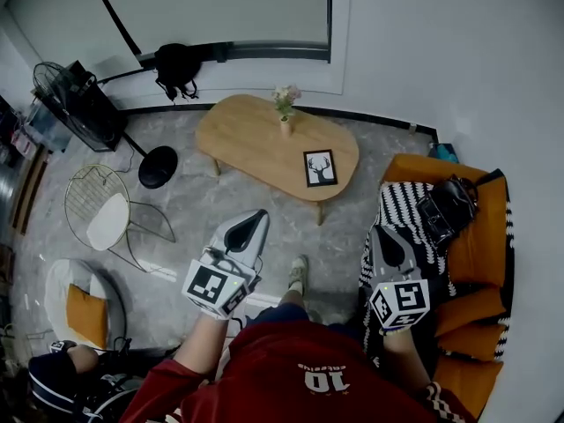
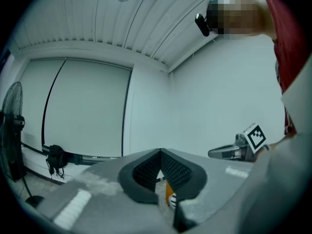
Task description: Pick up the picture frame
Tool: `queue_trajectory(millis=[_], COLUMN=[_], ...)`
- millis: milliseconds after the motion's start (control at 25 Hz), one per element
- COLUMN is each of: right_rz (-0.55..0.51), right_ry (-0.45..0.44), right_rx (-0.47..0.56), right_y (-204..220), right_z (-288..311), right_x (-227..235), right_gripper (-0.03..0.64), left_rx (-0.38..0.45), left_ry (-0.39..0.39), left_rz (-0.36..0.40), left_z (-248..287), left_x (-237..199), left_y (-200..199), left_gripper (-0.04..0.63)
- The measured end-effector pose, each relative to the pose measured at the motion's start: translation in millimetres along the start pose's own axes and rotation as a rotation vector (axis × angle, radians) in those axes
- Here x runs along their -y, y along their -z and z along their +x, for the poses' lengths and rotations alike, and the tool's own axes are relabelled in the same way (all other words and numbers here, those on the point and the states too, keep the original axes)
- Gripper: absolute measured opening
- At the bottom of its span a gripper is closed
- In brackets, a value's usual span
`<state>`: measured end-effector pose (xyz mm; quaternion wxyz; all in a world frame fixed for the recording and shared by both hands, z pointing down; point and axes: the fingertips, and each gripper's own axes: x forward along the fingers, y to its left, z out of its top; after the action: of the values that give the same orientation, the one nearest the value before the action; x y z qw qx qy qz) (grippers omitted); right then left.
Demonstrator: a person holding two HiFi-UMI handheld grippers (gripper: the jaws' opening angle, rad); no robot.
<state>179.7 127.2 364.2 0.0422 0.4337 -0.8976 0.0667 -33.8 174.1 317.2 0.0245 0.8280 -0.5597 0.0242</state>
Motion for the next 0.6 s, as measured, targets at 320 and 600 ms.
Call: queue_trajectory(millis=[320,600], right_rz=[0.048,0.066], right_ry=[0.03,0.035], right_rx=[-0.037,-0.055], right_y=[-12,-29], right_z=[85,166], right_x=[24,28], right_gripper=[0.0,0.0], left_rx=[0.01,0.061], left_ry=[0.043,0.09], left_rz=[-0.029,-0.075], left_z=[66,126], left_x=[-78,-147], left_y=[-5,-12], left_gripper=[0.0,0.0])
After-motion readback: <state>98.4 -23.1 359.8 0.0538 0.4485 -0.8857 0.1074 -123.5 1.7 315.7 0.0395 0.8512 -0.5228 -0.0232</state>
